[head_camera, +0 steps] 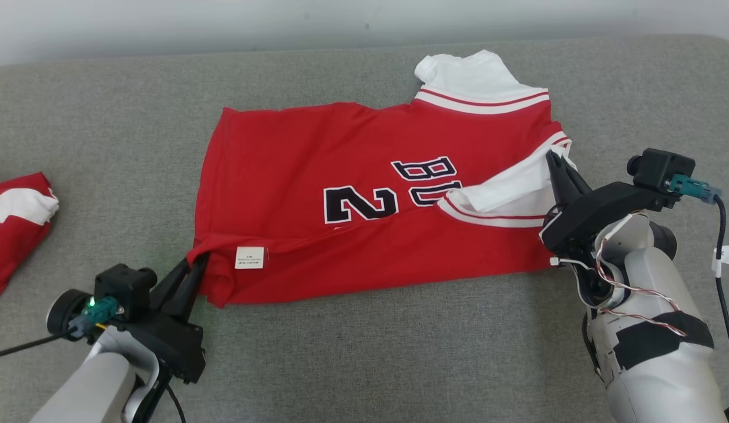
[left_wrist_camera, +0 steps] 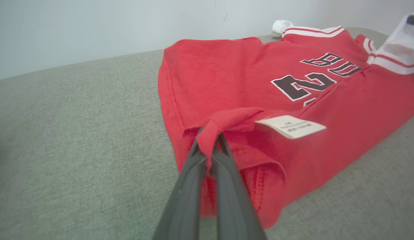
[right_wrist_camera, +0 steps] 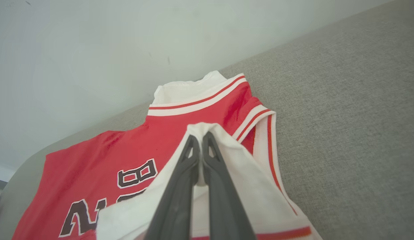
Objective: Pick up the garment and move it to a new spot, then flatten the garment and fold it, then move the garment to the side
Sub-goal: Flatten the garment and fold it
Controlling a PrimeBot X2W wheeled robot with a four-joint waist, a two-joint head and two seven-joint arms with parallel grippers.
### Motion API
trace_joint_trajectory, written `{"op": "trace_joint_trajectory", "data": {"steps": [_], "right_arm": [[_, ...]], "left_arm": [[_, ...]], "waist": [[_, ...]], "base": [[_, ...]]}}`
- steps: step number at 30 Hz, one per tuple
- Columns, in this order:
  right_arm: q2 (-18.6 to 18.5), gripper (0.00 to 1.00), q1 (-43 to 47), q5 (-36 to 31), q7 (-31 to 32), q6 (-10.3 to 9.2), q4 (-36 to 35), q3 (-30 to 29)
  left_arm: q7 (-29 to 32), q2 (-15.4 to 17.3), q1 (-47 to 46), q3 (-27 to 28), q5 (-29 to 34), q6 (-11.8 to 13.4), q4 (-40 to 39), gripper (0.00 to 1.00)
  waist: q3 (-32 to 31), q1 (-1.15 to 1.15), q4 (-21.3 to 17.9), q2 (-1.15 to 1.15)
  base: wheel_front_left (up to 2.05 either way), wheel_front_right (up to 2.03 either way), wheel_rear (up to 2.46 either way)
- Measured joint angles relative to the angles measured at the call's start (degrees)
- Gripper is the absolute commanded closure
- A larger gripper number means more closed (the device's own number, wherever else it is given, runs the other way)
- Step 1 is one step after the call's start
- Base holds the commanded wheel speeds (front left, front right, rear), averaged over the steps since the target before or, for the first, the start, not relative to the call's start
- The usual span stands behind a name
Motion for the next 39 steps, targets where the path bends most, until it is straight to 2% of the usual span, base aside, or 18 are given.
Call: {"op": "trace_joint_trajectory", "data": {"steps": [1,2,3,4,12,22,30,39], "right_arm": [[0.02,1.0,-0.7,0.0,-1.13,0.0,1.29,0.2],[-0.01,0.65,-1.27,-0.11,-2.4,0.0,2.36,0.45],[-0.07,0.03,-1.71,-0.15,-3.55,0.0,3.26,0.73],[-0.18,0.0,-2.08,-0.13,-4.46,0.0,4.13,0.93],[-3.61,0.0,-0.37,2.24,-10.68,0.0,5.67,4.97],[-8.29,0.0,11.1,1.86,-14.94,0.0,0.16,10.23],[-9.57,0.0,14.89,-1.26,-16.15,0.0,-0.87,10.05],[-9.24,0.0,15.07,-4.53,-16.21,0.0,0.04,8.79]], "left_arm": [[0.0,-0.08,-0.61,-0.22,0.15,0.0,0.6,0.96],[-0.02,-0.21,-1.1,-0.19,0.24,0.0,1.13,0.36],[-0.02,-0.43,-1.44,0.11,0.37,0.0,1.59,0.0],[-0.11,-0.75,-1.7,0.66,0.76,0.0,1.75,0.0],[-0.16,-3.2,1.16,5.79,3.53,0.0,0.62,0.0],[-0.16,-7.53,10.54,13.5,8.24,0.45,-3.07,0.0],[-0.16,-9.59,13.06,16.53,11.5,0.41,-2.55,0.0],[-0.16,-10.21,11.84,17.64,15.13,0.37,1.02,0.0]], "waist": [[0.18,0.0,-0.11,0.0],[0.31,0.0,-0.21,0.0],[0.38,0.0,-0.29,0.0],[0.35,0.01,-0.33,0.0],[-1.64,-0.01,-0.02,0.0],[-4.17,-0.02,0.23,0.0],[-3.25,-0.02,-0.25,0.0],[-2.01,-0.02,-0.79,0.0]], "base": [[0.0,0.0,0.0],[0.0,0.0,0.0],[0.0,0.0,0.0],[0.0,0.0,0.0],[0.0,0.0,0.0],[0.0,0.0,0.0],[0.0,0.0,0.0],[0.0,0.0,0.0]]}}
